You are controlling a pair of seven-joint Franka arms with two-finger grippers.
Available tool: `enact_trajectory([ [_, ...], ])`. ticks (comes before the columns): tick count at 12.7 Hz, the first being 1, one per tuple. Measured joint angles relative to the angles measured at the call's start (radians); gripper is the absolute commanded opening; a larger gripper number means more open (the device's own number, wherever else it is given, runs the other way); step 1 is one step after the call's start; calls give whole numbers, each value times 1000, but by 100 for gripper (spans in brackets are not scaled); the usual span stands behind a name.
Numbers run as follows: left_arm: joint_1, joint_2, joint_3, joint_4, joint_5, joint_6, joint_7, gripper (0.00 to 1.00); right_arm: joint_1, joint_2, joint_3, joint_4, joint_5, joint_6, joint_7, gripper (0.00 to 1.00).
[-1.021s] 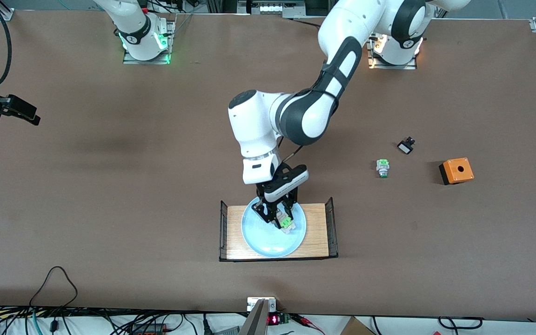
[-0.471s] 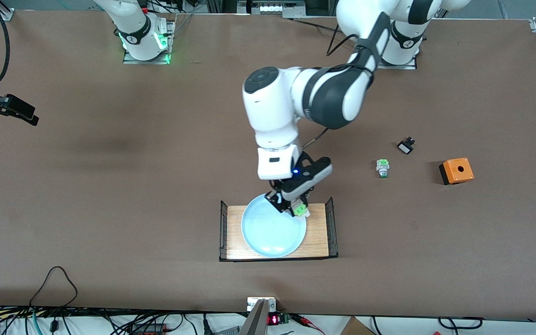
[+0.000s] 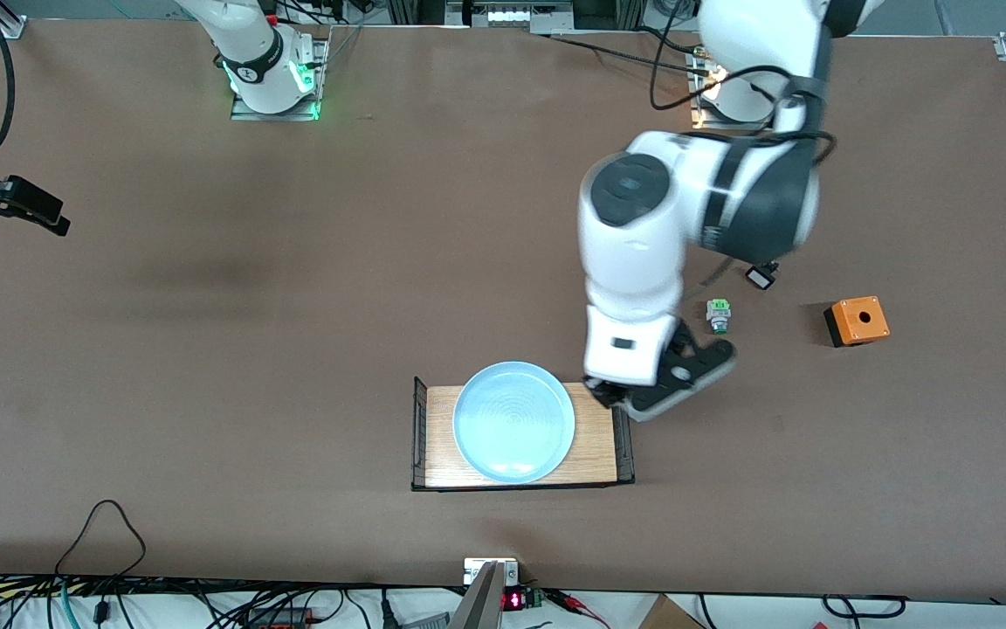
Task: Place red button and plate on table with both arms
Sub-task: 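Lift the button and carry it beside the orange box with the left gripper, then release the button with the left gripper while the right gripper approaches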
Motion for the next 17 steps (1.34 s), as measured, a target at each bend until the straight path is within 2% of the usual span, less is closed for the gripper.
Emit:
enact_trajectory([
  [3,104,-46,2,-85,-81,-48,247,1,0,11,0,0,9,-20,0,100],
  [5,189,-86,4,-171,-137,-49,440,1,-1,19,0,0,55,-20,0,100],
  [8,324,-120,5,-255,-238,-30,698,1,0,20,1,0,74,-22,17,100],
  [11,406,-124,3,-396,-301,120,894,1,39,19,18,1,84,-22,155,100],
  [14,444,-120,1,-546,-335,261,1020,1,159,20,29,1,133,-19,412,100],
  [17,472,-107,1,-644,-443,377,1123,1,263,41,34,8,195,33,600,100],
])
